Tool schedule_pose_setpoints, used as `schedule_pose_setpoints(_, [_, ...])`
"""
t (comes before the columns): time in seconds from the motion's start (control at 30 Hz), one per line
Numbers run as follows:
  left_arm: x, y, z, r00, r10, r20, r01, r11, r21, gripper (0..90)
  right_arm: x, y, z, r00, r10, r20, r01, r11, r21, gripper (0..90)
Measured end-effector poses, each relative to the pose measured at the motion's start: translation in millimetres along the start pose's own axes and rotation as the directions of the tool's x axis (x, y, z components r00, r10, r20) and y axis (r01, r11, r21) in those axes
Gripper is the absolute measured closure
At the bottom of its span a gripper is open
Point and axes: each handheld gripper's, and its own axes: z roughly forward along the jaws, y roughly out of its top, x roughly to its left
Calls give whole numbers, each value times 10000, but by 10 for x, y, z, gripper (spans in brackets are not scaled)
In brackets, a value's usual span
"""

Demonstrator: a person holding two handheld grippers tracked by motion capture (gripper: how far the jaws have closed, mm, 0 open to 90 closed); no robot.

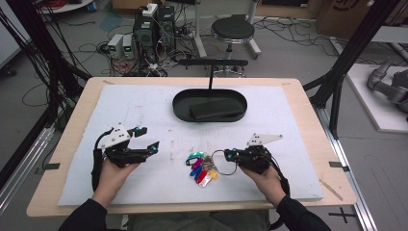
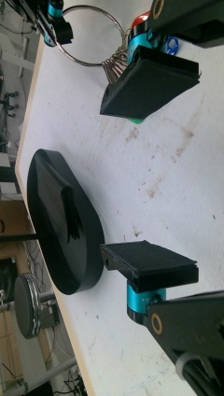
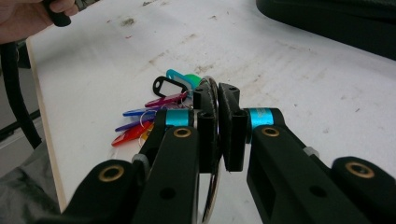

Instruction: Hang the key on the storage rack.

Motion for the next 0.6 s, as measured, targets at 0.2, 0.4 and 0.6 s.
schedule_pose_setpoints(0.2, [-4,0,2,10000,26,19,-25,10000,-36,281,21,76,-35,9991,-423,4,423,9989,-189,875])
schedule_pose_setpoints(0.4, [-3,-3,3,10000,-2,24,2,10000,-24,281,38,207,-93,9971,-755,-85,751,9964,-401,876])
schedule_pose_setpoints(0.6, [-17,-3,9,9998,191,4,-191,9998,33,281,51,371,-171,9933,-1137,-207,1121,9916,-653,877])
